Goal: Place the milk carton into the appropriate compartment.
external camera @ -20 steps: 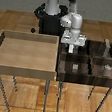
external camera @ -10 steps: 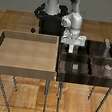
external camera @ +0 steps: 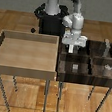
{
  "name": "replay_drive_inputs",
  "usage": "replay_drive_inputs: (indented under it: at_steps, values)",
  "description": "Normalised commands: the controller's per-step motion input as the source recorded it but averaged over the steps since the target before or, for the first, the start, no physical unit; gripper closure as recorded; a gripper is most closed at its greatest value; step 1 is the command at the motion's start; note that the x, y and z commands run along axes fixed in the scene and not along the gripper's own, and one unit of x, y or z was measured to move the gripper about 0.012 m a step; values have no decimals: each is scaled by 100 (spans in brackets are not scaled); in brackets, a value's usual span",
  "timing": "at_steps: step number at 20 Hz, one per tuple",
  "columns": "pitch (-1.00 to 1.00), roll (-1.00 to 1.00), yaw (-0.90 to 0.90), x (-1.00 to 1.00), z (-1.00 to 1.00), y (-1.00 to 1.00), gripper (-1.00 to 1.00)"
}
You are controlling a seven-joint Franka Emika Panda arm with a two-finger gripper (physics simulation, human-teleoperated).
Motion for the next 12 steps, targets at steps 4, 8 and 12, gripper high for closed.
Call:
replay_drive_inputs:
  at_steps: [4, 8, 12]
  values:
    - [0, 0, 0, 0, 0, -25, -100]
    - [0, 0, 0, 0, -50, 0, -100]
    - [0, 0, 0, 0, -100, 0, -100]
